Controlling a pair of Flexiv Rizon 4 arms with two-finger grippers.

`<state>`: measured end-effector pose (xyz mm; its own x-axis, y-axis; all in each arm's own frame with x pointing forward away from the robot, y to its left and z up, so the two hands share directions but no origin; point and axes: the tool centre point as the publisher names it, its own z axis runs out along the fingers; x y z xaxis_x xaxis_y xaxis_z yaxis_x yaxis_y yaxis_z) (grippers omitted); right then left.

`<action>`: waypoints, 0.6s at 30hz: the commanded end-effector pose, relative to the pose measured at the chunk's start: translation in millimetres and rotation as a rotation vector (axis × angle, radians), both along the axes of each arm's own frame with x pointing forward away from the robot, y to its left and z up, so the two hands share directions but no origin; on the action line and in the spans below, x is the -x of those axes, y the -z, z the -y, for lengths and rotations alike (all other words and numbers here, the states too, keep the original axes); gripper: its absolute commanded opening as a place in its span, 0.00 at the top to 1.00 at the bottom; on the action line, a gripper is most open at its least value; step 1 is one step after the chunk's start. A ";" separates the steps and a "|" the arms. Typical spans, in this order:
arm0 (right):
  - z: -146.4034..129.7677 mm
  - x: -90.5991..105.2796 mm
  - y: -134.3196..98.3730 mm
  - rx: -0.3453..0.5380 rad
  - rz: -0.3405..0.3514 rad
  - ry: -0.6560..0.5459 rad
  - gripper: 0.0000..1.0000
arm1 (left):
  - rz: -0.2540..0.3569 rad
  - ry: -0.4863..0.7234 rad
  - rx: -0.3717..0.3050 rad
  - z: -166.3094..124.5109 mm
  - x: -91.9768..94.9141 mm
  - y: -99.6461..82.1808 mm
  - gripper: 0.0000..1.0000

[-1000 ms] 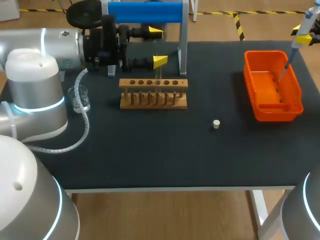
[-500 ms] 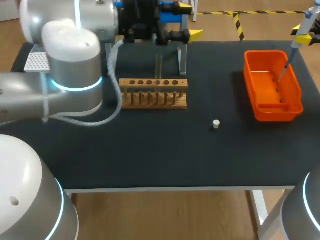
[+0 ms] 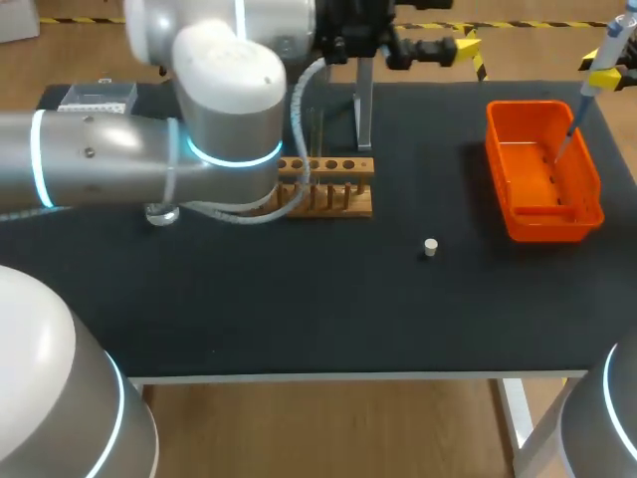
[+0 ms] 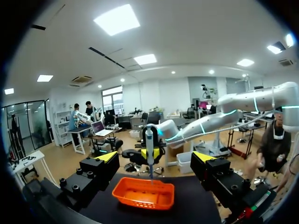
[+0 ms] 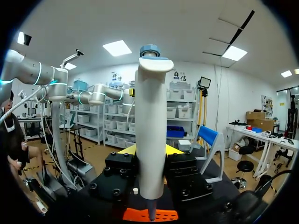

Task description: Invert the test tube, pick up the pipette, mount the tip to pipette, aspirate from beaker and dispense into the tube, eject the tip, return the pipette, and cap with the stopper.

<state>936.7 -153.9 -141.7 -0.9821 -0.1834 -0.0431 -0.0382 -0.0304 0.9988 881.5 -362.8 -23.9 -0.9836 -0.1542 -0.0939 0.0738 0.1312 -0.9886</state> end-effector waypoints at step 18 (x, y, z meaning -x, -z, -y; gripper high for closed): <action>2.1 -2.3 0.2 0.001 0.000 -0.007 1.00 | 0.010 0.069 0.000 81.5 -17.2 2.3 1.00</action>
